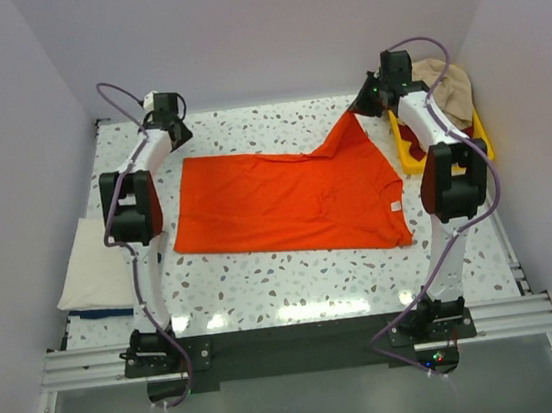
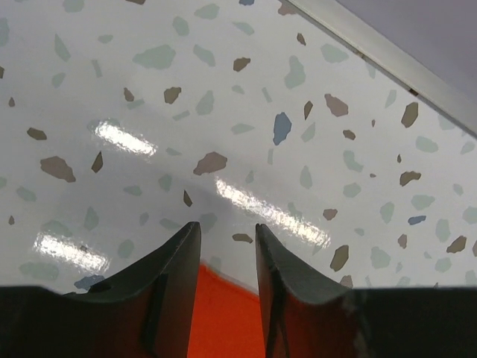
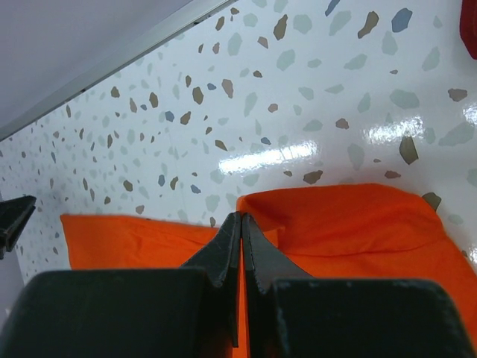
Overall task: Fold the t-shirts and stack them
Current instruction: Fold the tshirt
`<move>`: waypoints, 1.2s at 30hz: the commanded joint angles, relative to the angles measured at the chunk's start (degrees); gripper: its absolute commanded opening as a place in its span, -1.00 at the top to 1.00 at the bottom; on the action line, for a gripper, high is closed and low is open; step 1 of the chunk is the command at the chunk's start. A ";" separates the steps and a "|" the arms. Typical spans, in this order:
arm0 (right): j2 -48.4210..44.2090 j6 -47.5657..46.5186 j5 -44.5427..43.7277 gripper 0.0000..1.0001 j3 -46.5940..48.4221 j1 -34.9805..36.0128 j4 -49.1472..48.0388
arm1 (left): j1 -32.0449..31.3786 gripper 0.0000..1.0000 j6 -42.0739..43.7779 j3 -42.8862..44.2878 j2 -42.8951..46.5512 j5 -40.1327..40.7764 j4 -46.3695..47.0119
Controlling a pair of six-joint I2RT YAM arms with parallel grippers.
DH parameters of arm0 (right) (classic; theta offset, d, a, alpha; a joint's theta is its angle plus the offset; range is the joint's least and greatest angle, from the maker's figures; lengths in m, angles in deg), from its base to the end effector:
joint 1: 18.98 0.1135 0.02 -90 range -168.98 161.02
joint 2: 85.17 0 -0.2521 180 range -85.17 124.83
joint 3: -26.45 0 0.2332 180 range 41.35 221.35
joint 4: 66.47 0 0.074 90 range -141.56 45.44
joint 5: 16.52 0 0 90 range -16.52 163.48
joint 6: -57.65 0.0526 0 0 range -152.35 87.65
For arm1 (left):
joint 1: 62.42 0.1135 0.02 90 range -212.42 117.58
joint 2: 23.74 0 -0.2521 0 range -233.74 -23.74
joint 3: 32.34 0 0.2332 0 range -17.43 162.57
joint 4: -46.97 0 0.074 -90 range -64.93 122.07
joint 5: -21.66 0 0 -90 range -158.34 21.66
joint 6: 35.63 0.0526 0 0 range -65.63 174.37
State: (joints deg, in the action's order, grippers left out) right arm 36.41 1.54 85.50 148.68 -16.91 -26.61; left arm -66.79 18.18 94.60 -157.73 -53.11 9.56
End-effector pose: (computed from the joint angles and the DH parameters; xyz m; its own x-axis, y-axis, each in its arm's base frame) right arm 0.4817 0.0284 0.2516 -0.6340 0.5228 -0.5698 0.1891 0.8193 0.5413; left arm 0.5151 -0.0255 0.1789 -0.4967 -0.5334 -0.6847 -0.5039 0.8195 -0.2729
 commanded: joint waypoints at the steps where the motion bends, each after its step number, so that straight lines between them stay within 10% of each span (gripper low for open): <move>1: 0.32 0.39 1.70 1.00 -0.28 -0.39 -1.66 | -1.70 0.19 4.71 1.61 -0.92 3.67 -1.93; 27: -0.99 0.48 2.67 1.00 -4.14 -0.48 -3.42 | -4.96 0.29 8.41 0.82 -4.87 10.53 -5.09; 36: -1.08 0.30 2.49 1.00 -3.71 -0.48 -2.80 | -4.87 0.82 8.15 -0.84 -4.26 10.35 -4.75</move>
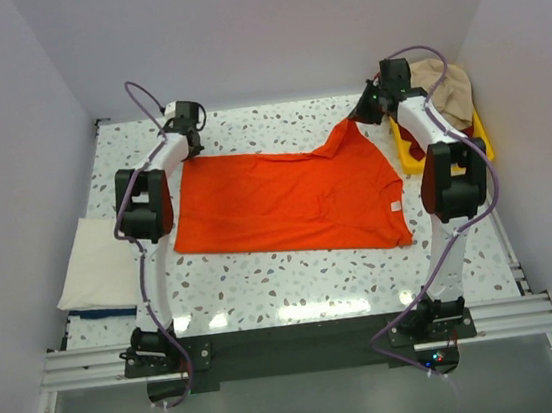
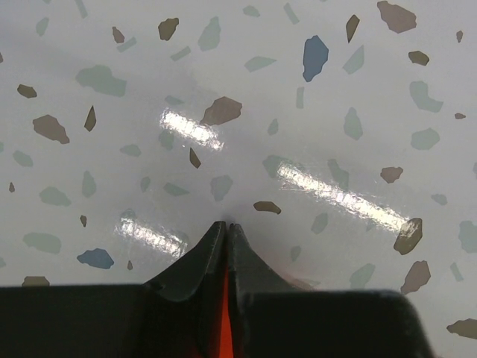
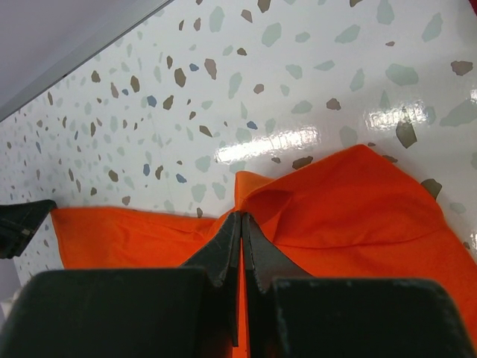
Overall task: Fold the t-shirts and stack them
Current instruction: Fold the tshirt
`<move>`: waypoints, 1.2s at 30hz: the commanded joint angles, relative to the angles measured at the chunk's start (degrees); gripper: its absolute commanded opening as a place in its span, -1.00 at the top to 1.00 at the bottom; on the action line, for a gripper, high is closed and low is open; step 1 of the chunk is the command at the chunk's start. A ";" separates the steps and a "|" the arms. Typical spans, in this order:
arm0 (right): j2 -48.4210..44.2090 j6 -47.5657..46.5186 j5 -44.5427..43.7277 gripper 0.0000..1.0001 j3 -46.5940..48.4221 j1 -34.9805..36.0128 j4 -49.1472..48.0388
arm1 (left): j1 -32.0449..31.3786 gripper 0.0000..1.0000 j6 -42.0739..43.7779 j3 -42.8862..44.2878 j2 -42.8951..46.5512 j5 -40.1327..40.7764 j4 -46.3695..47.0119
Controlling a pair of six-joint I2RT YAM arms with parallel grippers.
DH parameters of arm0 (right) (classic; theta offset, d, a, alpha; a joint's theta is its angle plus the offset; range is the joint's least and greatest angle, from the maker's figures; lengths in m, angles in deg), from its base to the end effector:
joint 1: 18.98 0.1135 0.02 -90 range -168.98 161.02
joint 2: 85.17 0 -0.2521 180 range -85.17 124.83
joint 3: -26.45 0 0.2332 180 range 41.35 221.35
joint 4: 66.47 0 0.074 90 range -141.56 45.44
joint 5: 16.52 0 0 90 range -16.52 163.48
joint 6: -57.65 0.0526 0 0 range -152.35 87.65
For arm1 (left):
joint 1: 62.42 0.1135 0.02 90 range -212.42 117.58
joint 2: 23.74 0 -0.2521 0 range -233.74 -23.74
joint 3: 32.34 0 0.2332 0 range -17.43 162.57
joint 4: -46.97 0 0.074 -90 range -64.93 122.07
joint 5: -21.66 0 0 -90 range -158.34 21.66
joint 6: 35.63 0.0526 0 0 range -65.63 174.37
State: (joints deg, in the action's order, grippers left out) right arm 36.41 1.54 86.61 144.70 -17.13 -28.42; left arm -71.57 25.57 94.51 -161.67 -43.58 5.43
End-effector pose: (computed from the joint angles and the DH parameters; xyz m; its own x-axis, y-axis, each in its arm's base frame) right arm 0.4782 0.0274 0.2319 -0.6610 0.5220 -0.5391 0.2009 0.8153 0.5430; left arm 0.5069 -0.0593 0.1408 -0.6361 -0.3406 -0.6923 -0.4714 0.8819 -0.0008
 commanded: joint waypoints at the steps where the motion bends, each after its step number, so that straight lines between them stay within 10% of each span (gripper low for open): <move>1: -1.08 0.30 1.38 1.00 0.36 -0.26 -0.99 | -0.08 0.85 0.76 -0.85 -0.15 1.00 -0.44; 15: 0.32 0.30 2.08 1.00 4.49 -0.35 0.42 | 1.24 1.00 2.16 1.96 3.19 0.82 1.23; 23: 0.33 0.30 2.17 1.00 3.96 -0.35 0.07 | 0.71 0.47 3.13 3.37 4.86 1.79 0.09; 36: -0.38 0.39 2.96 1.00 2.12 -0.44 -0.90 | -1.84 0.36 -1.00 -1.28 6.09 3.54 -1.67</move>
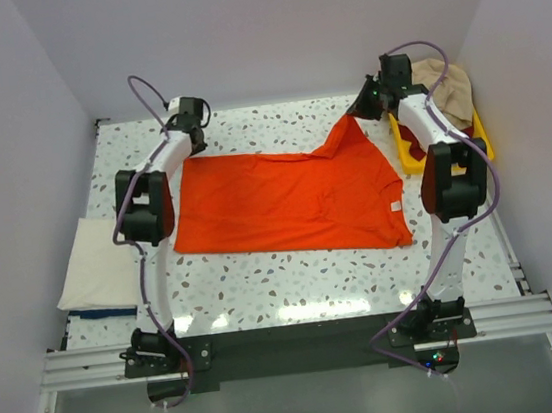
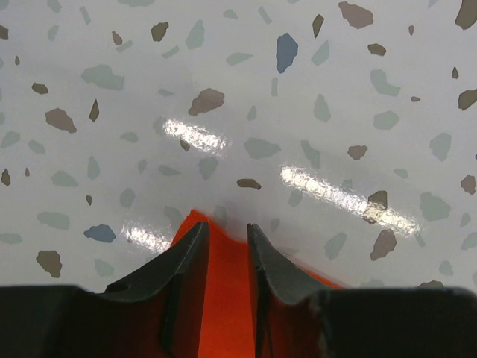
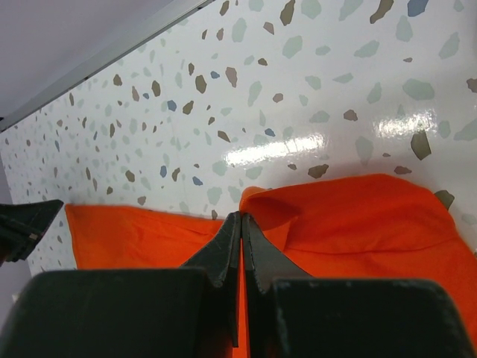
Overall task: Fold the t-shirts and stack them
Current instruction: Fold the tshirt
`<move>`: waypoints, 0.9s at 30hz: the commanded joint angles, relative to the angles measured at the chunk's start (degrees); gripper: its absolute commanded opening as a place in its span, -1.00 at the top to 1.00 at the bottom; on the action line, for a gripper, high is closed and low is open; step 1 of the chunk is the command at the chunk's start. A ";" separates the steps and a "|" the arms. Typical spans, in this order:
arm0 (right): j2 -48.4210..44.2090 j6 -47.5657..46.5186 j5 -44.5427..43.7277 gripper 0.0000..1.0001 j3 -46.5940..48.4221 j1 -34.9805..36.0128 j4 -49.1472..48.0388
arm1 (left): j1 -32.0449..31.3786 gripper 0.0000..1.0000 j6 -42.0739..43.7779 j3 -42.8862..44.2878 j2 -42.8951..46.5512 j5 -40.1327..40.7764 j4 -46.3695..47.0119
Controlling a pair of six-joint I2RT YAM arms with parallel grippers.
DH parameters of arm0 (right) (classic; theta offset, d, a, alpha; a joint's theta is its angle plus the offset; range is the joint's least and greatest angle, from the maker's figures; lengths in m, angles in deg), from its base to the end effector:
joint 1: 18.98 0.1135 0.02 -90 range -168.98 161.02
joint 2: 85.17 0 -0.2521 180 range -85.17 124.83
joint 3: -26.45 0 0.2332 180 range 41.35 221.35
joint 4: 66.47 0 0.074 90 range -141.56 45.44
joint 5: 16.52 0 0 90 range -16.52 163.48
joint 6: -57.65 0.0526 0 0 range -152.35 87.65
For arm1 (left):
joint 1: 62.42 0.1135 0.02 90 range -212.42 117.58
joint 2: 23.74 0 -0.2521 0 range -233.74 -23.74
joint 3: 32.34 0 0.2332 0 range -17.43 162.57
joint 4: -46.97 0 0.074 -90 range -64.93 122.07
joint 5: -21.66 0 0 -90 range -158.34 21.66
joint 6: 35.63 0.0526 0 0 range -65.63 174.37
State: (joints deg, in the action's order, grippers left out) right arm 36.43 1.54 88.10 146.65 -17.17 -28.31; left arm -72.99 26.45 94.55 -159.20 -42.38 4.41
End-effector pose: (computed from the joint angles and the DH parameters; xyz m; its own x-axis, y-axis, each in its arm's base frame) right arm 0.4809 0.0285 0.2430 -0.6539 0.5192 -0.5503 0.1681 0.8089 0.5633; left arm 0.5020 -0.0703 0.1611 -0.6271 -0.3112 -0.7141 -0.4513 0.8924 0.0073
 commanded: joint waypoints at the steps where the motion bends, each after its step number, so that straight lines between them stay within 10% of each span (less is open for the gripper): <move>1: -0.40 0.39 1.47 1.00 0.00 -0.40 -1.18 | -0.51 0.35 -2.22 -1.50 3.45 2.43 -0.64; 21: -0.40 -0.23 1.82 1.00 -1.58 -0.48 -1.71 | -0.51 0.35 -2.49 0.96 -3.32 2.61 -2.05; 27: 0.04 -0.05 2.00 1.00 -0.80 -0.48 -1.62 | -0.33 0.75 -2.57 0.78 -2.44 2.61 -1.61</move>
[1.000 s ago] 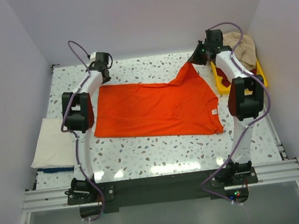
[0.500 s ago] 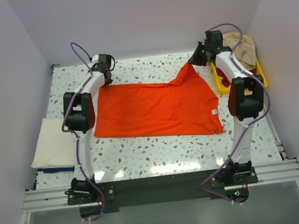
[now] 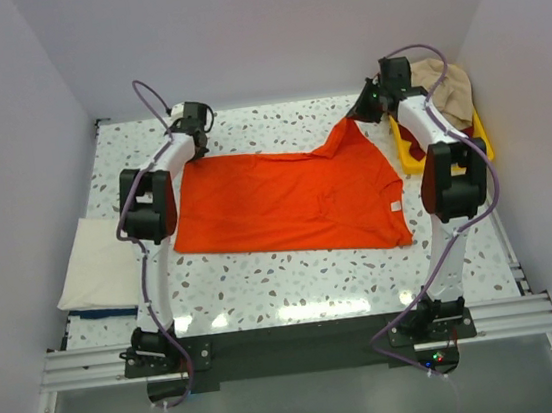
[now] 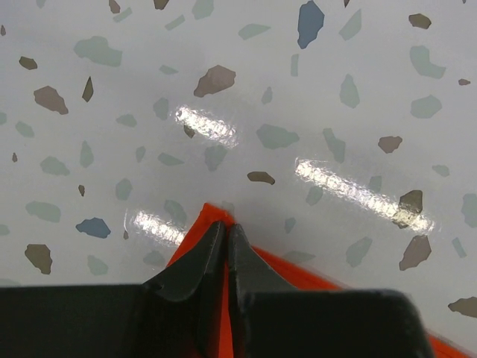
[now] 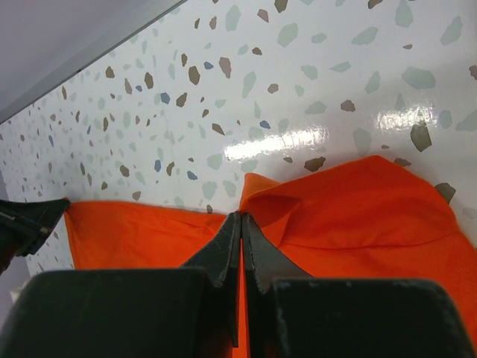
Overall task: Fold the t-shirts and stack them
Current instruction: Fold the tshirt
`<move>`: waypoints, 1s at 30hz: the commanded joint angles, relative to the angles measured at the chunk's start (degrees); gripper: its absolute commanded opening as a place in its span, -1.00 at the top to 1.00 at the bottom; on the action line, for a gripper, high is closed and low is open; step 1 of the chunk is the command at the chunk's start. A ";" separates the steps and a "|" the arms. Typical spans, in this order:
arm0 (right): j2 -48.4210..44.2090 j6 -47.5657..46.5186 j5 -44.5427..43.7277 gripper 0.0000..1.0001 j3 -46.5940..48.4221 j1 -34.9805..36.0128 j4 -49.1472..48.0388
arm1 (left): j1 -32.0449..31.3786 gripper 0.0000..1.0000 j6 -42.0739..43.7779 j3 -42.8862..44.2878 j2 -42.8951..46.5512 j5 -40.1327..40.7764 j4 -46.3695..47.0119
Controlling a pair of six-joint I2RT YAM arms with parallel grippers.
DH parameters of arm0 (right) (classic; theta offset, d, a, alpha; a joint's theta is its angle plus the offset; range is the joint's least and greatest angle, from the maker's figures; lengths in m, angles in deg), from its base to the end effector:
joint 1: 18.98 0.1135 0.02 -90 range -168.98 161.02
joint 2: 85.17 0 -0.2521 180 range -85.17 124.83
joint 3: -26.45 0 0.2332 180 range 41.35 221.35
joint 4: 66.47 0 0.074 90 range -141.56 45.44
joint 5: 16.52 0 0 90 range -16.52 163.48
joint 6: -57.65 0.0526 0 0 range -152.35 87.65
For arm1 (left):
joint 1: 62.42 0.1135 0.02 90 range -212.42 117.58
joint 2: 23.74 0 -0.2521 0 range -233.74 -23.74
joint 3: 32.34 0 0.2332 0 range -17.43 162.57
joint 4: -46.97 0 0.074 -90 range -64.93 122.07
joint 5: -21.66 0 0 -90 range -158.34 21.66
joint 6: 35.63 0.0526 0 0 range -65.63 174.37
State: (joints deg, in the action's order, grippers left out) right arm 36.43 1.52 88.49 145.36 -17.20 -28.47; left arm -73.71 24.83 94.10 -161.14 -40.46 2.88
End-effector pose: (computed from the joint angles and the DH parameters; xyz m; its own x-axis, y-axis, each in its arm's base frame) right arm 0.4790 0.0285 0.2359 -0.6672 0.5178 -0.5355 0.1753 0.8078 0.5628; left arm 0.4986 -0.0745 0.1410 -0.6551 -0.3136 -0.6874 -0.4743 0.8789 0.0510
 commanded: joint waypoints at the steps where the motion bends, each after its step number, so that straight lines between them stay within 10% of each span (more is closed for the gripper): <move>1: 0.13 -0.12 1.61 1.00 0.93 -0.46 -1.04 | 0.48 0.84 -1.05 1.15 -0.15 0.60 0.01; 22: 5.84 0.76 3.28 1.00 18.16 -1.08 0.72 | 5.13 1.00 2.91 10.64 0.29 -5.46 4.49; 30: -1.44 0.67 2.66 1.00 9.30 -1.25 -0.50 | 5.93 1.00 2.21 6.52 4.06 -7.31 6.69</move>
State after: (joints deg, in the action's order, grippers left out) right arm 41.37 1.76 90.17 158.04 -17.94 -28.45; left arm -68.75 26.51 101.92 -161.38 -46.97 6.20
